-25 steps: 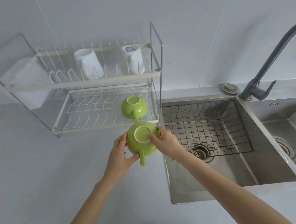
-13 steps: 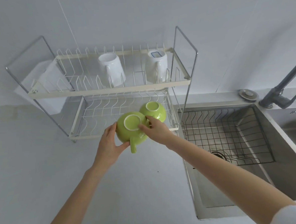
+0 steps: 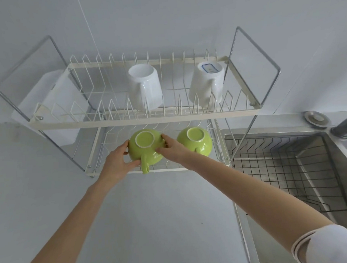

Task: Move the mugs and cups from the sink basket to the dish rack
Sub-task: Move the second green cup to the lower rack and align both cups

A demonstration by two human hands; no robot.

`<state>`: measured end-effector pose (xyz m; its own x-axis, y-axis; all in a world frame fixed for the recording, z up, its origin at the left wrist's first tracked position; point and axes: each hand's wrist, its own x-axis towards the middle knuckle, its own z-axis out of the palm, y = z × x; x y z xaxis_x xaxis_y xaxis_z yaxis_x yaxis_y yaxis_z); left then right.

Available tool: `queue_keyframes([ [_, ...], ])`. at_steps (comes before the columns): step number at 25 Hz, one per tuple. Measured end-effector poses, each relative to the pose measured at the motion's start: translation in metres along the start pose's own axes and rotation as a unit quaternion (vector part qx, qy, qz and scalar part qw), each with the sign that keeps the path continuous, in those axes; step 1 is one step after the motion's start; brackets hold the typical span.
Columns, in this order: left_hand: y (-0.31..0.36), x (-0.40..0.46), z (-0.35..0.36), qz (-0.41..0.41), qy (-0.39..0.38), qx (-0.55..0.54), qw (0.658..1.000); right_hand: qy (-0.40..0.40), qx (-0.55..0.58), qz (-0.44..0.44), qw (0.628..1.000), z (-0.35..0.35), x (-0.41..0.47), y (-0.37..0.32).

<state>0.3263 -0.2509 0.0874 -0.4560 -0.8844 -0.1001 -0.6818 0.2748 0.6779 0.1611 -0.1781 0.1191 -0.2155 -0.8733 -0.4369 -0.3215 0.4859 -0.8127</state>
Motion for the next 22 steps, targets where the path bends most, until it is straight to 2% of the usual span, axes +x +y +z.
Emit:
queue_keyframes([
  [7,-0.008,0.007,0.002,-0.005,-0.007,0.005,1.0,0.015,-0.117,-0.034,0.992,0.01,0.007,0.007],
  [15,-0.008,0.009,-0.001,-0.01,-0.027,0.024,0.999,0.057,-0.14,-0.055,0.987,0.016,0.011,0.007],
  [22,-0.004,0.015,-0.013,-0.003,-0.088,0.062,0.994,0.07,-0.186,-0.102,0.975,0.002,-0.001,0.009],
])
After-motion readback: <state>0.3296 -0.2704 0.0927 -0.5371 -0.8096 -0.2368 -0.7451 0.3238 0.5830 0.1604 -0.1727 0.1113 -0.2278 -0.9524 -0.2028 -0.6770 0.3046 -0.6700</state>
